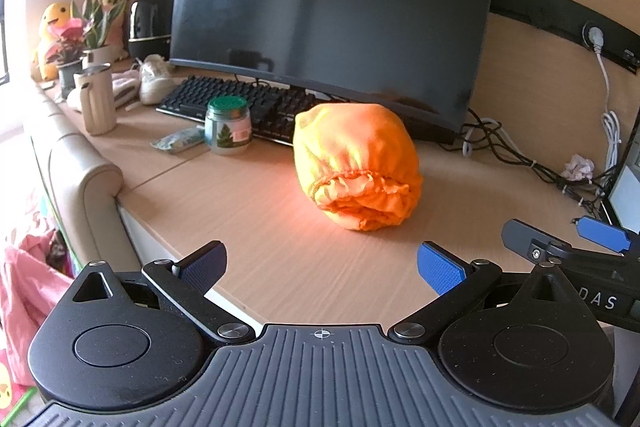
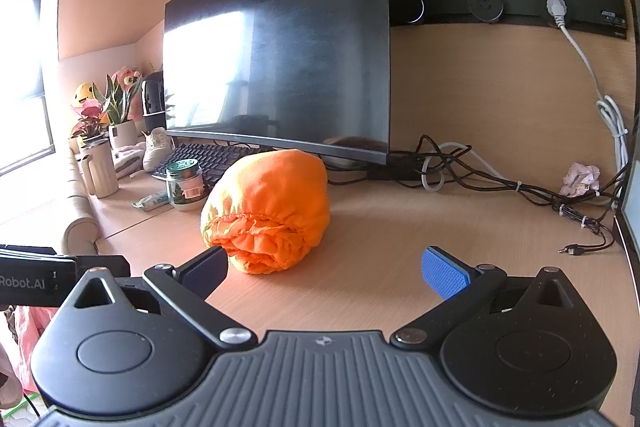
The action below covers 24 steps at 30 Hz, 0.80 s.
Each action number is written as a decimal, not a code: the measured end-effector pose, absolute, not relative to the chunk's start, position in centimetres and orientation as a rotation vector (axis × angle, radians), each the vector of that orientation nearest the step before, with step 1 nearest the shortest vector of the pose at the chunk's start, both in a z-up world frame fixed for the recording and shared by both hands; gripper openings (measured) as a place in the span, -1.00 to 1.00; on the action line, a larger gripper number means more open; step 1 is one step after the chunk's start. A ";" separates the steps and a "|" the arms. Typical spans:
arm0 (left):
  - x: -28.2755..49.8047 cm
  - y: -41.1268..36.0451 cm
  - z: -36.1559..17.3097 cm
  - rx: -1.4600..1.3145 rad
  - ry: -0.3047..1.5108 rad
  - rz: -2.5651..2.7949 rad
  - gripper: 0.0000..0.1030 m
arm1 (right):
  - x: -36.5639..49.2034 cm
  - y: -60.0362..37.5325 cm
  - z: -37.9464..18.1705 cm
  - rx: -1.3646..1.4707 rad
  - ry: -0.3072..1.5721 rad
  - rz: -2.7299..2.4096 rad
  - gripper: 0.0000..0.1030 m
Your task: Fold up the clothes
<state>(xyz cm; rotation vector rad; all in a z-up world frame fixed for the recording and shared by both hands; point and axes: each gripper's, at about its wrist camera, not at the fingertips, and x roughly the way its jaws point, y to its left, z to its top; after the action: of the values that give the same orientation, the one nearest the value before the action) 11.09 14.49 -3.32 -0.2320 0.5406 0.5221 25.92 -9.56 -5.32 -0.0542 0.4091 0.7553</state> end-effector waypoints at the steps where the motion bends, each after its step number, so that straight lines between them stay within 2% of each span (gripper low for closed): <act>1: 11.1 14.5 -3.3 -0.234 0.541 0.523 1.00 | 25.9 -9.5 -5.3 -0.054 0.410 0.756 1.00; 24: 11.0 14.7 -3.8 -0.254 0.557 0.523 1.00 | 26.0 -9.6 -5.7 -0.052 0.431 0.758 1.00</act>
<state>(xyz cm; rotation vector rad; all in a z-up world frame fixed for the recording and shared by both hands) 11.04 14.74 -3.79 -0.2540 0.5566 0.5230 26.01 -9.57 -5.75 -0.0520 0.4312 0.7583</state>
